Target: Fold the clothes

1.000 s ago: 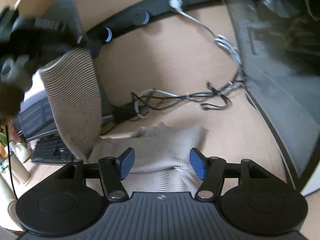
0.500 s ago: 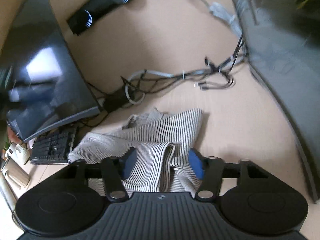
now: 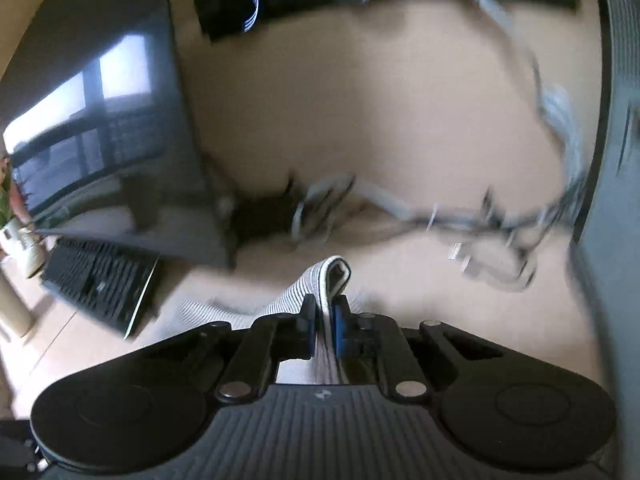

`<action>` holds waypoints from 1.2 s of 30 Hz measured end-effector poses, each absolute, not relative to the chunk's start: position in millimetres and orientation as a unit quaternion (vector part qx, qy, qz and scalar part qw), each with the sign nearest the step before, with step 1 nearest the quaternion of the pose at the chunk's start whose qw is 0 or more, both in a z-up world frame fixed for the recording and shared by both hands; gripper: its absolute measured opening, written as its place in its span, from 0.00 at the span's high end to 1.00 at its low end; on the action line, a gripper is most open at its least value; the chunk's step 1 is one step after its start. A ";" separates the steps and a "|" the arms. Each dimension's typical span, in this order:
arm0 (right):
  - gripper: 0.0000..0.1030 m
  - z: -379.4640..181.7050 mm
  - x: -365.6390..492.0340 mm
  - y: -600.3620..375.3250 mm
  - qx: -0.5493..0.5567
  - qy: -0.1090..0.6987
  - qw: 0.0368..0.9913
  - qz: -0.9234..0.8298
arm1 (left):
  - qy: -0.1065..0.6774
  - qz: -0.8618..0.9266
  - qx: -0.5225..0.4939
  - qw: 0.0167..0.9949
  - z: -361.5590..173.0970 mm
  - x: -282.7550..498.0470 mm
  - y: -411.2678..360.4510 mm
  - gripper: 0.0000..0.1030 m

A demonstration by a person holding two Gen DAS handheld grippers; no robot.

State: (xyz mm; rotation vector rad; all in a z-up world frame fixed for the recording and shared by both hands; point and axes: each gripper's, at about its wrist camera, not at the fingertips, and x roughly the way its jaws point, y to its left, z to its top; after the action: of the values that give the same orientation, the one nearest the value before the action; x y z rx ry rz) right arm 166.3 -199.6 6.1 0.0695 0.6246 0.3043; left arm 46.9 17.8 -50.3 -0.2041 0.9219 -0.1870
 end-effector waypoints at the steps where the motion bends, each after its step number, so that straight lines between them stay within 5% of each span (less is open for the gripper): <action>1: 0.92 4.1 169.5 -202.3 0.030 0.307 0.941 0.139 | 0.442 -0.089 -0.098 0.887 -49.9 46.6 18.7 0.08; 10: 0.89 -85.0 171.5 -225.2 0.030 0.398 0.915 0.058 | 0.442 -0.088 -0.081 0.889 -49.0 51.6 13.0 0.07; 23: 0.82 -40.6 121.0 -222.3 0.044 0.329 0.937 0.107 | 0.351 -0.148 -0.017 0.925 -12.6 99.2 -10.9 0.06; 36: 0.69 -73.6 232.5 -187.5 0.046 0.374 0.915 0.145 | 0.444 -0.076 -0.068 0.890 -71.2 138.4 9.7 0.06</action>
State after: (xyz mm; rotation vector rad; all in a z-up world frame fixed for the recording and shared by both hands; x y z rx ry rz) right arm 232.5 -187.5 -73.6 0.0954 0.7696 0.2977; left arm 138.4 9.7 -71.2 -0.1416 0.9218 -0.1579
